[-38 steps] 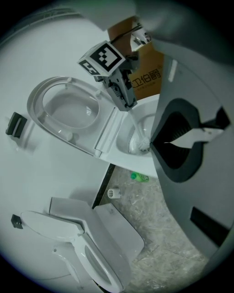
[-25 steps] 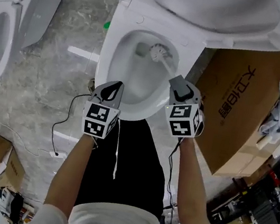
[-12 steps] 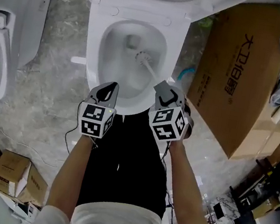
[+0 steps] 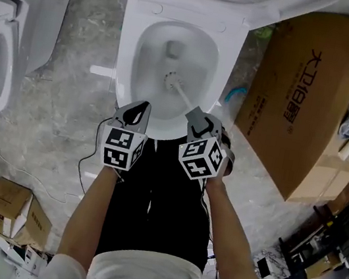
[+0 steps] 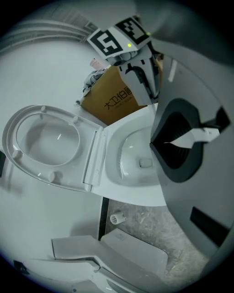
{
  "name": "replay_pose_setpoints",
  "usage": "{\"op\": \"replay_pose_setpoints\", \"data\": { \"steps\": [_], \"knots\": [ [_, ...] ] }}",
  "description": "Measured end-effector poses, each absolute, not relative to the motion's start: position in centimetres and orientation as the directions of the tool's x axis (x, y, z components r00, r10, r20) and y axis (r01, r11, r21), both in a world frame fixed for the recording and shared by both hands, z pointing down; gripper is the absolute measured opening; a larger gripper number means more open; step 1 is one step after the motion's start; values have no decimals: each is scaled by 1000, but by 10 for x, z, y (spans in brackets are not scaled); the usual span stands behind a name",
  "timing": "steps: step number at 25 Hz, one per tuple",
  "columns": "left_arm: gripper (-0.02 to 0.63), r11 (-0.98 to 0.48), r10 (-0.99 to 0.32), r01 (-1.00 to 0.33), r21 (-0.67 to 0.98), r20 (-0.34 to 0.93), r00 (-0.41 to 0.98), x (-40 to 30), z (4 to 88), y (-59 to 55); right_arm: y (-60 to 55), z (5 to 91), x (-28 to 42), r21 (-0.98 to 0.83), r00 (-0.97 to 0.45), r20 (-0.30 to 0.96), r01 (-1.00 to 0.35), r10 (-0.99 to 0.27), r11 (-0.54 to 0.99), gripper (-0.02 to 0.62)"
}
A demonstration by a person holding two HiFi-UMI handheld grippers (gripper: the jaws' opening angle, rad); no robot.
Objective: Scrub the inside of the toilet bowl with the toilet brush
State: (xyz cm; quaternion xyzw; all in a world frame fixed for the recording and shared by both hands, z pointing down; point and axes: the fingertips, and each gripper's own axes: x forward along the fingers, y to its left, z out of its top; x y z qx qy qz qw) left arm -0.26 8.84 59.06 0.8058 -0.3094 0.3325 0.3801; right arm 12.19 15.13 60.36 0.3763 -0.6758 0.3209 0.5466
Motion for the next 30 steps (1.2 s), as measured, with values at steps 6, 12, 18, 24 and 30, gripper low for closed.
{"op": "replay_pose_setpoints", "data": {
  "steps": [6, 12, 18, 24, 30],
  "knots": [
    [11, -477, -280, -781, 403, 773, 569, -17, 594, 82, 142, 616, 103, -30, -132, 982, -815, -136, 578, 147],
    [11, -440, -300, -801, 407, 774, 558, -31, 604, 78, 129, 634, 90, -19, -115, 987, -785, -115, 619, 150],
    [11, -395, -316, -819, 416, 776, 546, -37, 612, 76, 114, 653, 95, -9, -95, 990, -768, -100, 640, 152],
    [11, -368, -322, -825, 429, 774, 546, -40, 616, 74, 102, 657, 93, -15, -101, 990, -757, -95, 653, 152],
    [11, -362, -324, -824, 436, 770, 549, -35, 615, 68, 82, 645, 76, 5, -136, 981, -689, -136, 725, 150]
  ]
}}
